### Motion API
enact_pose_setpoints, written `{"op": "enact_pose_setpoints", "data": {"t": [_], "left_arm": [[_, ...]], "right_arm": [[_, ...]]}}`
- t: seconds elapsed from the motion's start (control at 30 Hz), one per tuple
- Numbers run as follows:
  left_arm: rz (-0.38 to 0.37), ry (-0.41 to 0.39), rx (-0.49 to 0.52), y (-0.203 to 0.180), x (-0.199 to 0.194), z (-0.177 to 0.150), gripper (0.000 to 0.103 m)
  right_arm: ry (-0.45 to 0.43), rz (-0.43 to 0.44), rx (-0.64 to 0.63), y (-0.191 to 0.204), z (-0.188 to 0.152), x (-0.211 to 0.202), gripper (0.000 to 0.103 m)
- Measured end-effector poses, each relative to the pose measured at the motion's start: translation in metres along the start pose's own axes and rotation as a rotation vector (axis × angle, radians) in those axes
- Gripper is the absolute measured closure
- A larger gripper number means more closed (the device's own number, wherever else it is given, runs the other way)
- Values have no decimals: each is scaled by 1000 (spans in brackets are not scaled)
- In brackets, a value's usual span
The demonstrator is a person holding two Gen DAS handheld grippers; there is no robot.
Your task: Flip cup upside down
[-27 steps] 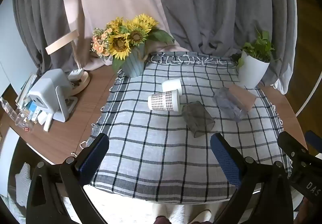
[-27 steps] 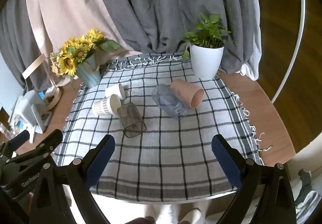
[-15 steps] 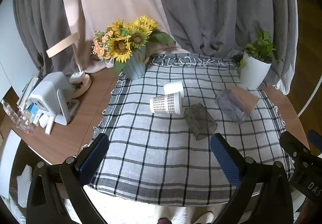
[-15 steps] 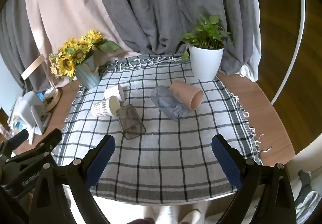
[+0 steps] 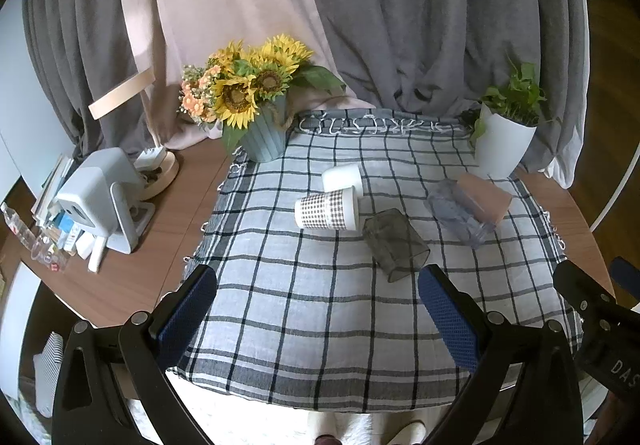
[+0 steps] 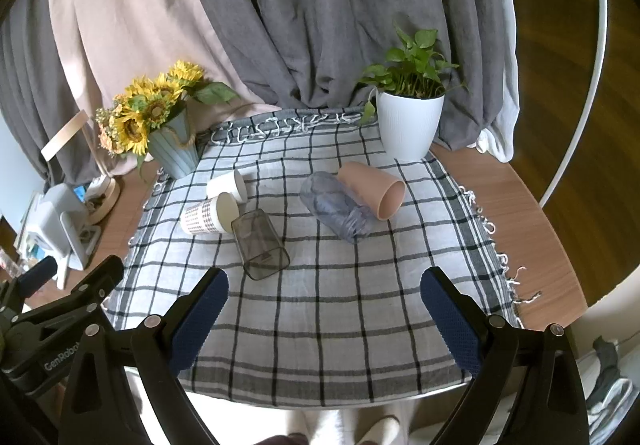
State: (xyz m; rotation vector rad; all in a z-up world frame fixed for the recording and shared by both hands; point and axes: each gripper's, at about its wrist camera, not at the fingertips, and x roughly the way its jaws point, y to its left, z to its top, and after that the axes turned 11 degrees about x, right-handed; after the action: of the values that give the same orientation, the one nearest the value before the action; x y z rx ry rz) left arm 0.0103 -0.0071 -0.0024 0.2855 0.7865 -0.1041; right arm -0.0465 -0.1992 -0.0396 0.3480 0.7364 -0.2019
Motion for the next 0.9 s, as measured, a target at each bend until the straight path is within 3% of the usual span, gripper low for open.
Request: {"op": "enact_pose_setpoints", "data": {"t": [0.9], "left_arm": [[-11,4,0,-1,1,-1,0]], "right_arm": [[4,-4,3,5,2,5,6]]}}
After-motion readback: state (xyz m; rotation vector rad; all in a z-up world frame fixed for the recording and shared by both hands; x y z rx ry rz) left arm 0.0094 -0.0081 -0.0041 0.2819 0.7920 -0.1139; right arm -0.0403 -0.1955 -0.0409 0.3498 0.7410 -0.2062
